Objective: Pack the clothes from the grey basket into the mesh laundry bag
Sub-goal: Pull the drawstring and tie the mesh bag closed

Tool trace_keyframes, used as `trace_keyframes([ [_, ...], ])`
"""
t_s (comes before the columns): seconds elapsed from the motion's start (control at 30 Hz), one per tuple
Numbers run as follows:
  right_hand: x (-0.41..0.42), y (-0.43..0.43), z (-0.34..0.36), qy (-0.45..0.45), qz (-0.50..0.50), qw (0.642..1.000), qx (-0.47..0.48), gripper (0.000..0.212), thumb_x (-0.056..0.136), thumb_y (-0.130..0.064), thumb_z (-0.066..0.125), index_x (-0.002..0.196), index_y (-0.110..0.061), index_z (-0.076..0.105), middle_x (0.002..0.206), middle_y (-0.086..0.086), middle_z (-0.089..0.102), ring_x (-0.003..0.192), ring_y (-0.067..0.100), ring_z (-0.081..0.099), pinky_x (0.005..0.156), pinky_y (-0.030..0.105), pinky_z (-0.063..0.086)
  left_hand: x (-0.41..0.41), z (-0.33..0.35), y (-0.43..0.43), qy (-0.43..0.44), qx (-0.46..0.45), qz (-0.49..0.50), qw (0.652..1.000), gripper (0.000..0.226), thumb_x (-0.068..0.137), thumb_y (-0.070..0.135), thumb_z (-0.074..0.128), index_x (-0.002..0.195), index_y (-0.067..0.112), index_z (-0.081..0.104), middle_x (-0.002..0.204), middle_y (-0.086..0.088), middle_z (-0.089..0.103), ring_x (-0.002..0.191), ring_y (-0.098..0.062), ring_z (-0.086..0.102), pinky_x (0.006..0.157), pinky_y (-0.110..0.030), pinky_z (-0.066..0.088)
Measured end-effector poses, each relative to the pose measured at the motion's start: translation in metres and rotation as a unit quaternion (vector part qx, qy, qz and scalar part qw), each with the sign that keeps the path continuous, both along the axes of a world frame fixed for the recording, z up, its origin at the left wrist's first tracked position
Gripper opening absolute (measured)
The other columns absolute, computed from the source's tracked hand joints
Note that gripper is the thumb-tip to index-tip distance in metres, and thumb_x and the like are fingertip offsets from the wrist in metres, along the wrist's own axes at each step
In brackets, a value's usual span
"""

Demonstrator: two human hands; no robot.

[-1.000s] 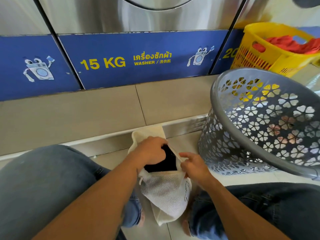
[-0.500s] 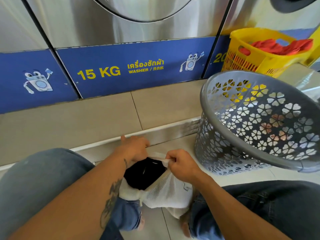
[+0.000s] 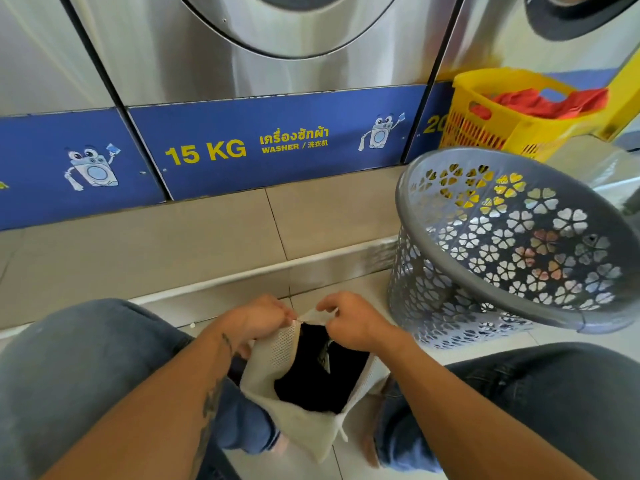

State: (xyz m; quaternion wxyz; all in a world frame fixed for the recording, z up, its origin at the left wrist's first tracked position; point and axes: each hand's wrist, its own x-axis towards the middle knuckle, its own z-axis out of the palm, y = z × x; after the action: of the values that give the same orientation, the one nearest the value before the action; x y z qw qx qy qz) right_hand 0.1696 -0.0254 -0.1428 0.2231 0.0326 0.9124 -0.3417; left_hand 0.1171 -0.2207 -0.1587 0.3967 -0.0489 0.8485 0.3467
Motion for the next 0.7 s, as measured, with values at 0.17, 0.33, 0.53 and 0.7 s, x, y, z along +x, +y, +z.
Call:
trace_keyframes([
  [0.17, 0.007, -0.019, -0.022, 0.026, 0.001, 1.000, 0.012, 0.043, 0.092, -0.021, 0.054, 0.135, -0.015, 0.061, 0.125, 0.008, 0.068, 0.116, 0.026, 0.062, 0.100, 0.038, 0.052, 0.005, 0.004, 0.010, -0.022, 0.036, -0.019, 0.999, 0.016, 0.083, 0.024, 0.064, 0.089, 0.032, 0.077, 0.105, -0.001, 0.069, 0.100, -0.021, 0.062, 0.084, -0.041, 0.055],
  [0.33, 0.013, -0.015, -0.034, 0.028, -0.031, 0.999, -0.006, 0.023, 0.091, -0.025, 0.062, 0.110, -0.023, 0.073, 0.096, 0.001, 0.074, 0.089, 0.016, 0.068, 0.085, 0.034, 0.056, 0.005, 0.002, 0.010, -0.016, 0.055, -0.007, 0.998, 0.011, 0.087, 0.017, 0.065, 0.089, 0.022, 0.075, 0.101, 0.000, 0.069, 0.099, -0.019, 0.061, 0.085, -0.034, 0.051],
  [0.53, 0.008, -0.011, -0.037, -0.009, -0.059, 0.994, -0.090, 0.025, 0.093, -0.021, 0.062, 0.116, -0.028, 0.070, 0.074, -0.010, 0.064, 0.066, 0.001, 0.057, 0.065, 0.018, 0.042, 0.002, 0.001, 0.012, -0.020, 0.097, 0.018, 0.995, 0.009, 0.083, 0.012, 0.071, 0.082, 0.020, 0.072, 0.091, 0.002, 0.068, 0.093, -0.018, 0.059, 0.074, -0.032, 0.049],
  [0.7, 0.006, -0.012, -0.035, -0.021, -0.089, 0.991, -0.102, 0.005, 0.090, -0.018, 0.065, 0.089, -0.022, 0.069, 0.067, -0.008, 0.061, 0.061, 0.004, 0.054, 0.062, 0.021, 0.044, 0.001, 0.007, 0.011, -0.023, 0.115, 0.057, 0.991, 0.015, 0.084, 0.006, 0.069, 0.091, 0.019, 0.064, 0.087, 0.001, 0.062, 0.079, -0.014, 0.054, 0.061, -0.028, 0.043],
])
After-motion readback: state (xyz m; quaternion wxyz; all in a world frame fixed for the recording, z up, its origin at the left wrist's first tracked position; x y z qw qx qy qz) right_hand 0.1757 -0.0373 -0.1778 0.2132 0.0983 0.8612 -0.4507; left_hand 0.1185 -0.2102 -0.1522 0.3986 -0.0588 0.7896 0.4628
